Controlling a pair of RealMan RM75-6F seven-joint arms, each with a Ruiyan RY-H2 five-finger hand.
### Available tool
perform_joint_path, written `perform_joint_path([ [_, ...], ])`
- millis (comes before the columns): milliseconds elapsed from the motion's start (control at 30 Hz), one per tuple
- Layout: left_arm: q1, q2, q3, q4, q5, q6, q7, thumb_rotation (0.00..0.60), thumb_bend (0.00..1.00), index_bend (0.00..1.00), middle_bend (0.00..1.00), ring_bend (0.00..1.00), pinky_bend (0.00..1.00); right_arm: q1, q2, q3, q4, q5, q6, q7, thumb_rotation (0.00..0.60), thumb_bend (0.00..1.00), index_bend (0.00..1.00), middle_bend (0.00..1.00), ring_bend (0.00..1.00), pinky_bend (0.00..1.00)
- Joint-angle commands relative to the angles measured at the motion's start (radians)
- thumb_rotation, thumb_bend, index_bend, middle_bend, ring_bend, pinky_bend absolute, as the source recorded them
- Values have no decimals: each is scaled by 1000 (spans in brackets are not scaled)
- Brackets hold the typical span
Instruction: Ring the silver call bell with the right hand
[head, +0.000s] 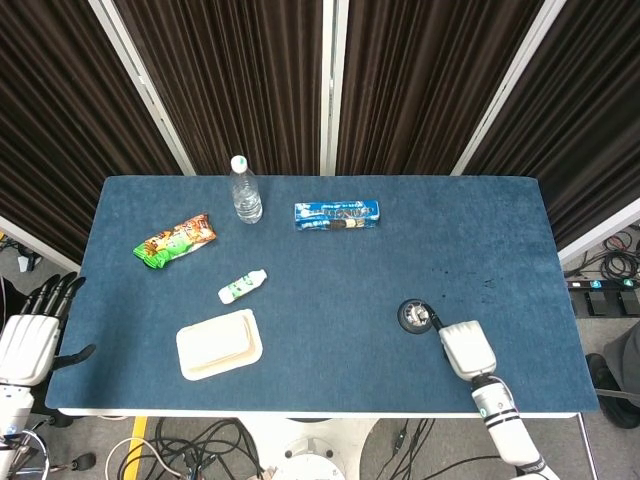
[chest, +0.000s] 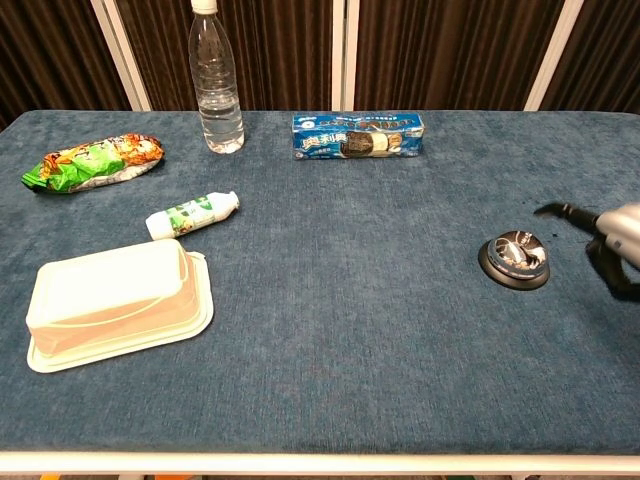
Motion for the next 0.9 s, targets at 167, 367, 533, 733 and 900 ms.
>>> perform_joint_path([
  [167, -2, 1, 2, -16, 5, -1, 17, 600, 19, 66, 36, 0, 154, -71, 133, 32, -71, -121, 232, 103, 600, 1000, 84, 909, 837, 776],
  [367, -3, -1, 4, -43, 14, 2, 48, 600, 20, 66, 36, 0, 154, -160, 225, 3, -19, -154, 350, 241, 600, 951, 87, 804, 733, 761],
  [533, -8, -4, 0, -77, 17, 1, 79, 600, 20, 66, 36, 0, 155, -225, 284, -16, 25, -92, 352, 374, 600, 228, 45, 239, 97, 186],
  [733, -16, -1, 1, -101, 17, -13, 107, 600, 20, 66, 36, 0, 155, -257, 275, 28, 78, -79, 413, 541, 600, 0, 0, 0, 0, 0],
  [900, -16, -5, 2, -93, 18, -13, 107, 600, 20, 66, 35, 0, 155, -256, 287, 30, 67, -71, 382, 533, 600, 0, 0, 0, 0, 0],
])
